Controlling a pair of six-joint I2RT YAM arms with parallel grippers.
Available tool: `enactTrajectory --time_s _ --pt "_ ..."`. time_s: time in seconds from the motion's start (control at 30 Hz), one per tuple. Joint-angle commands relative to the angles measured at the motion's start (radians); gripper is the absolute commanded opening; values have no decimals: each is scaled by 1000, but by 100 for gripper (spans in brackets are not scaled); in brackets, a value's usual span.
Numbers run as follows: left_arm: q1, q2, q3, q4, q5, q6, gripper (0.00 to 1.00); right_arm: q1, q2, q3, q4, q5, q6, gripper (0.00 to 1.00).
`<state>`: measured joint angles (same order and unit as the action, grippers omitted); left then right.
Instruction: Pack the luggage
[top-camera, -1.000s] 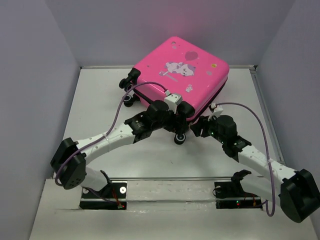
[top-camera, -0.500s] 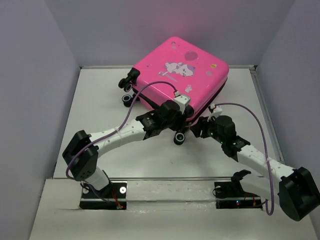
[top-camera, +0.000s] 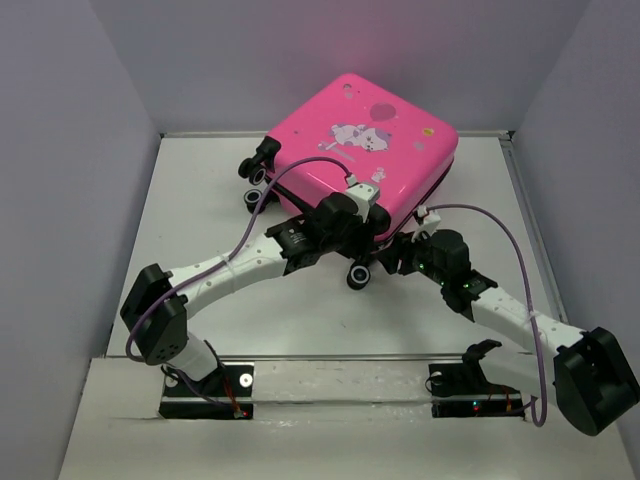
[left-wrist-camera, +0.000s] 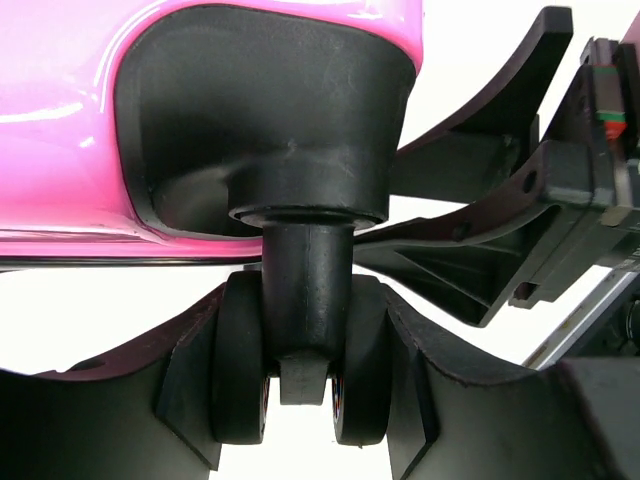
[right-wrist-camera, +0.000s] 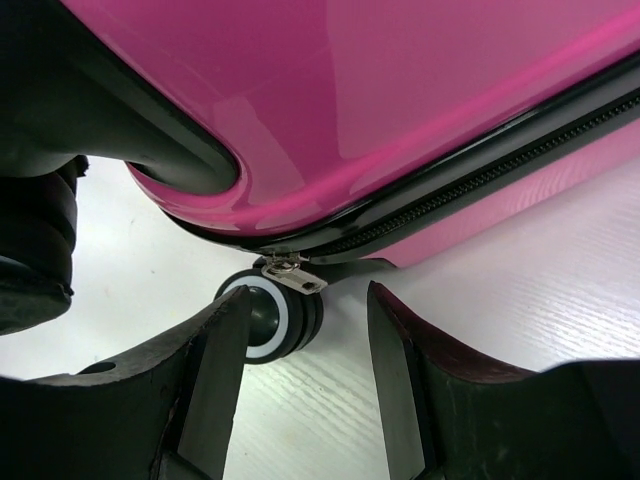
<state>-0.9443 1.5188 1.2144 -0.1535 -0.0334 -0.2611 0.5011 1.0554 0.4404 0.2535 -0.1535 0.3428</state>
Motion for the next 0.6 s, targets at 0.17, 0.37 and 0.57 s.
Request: enactTrajectory --time_s 0.17,0.37,0.57 --pt "9 -105 86 55 58 -40 6 5 6 20 89 8 -25 56" --pt "9 -74 36 91 59 -53 6 5 99 20 174 5 -34 48" --pt "9 -66 27 98 55 -56 6 16 137 -12 326 35 -39 41"
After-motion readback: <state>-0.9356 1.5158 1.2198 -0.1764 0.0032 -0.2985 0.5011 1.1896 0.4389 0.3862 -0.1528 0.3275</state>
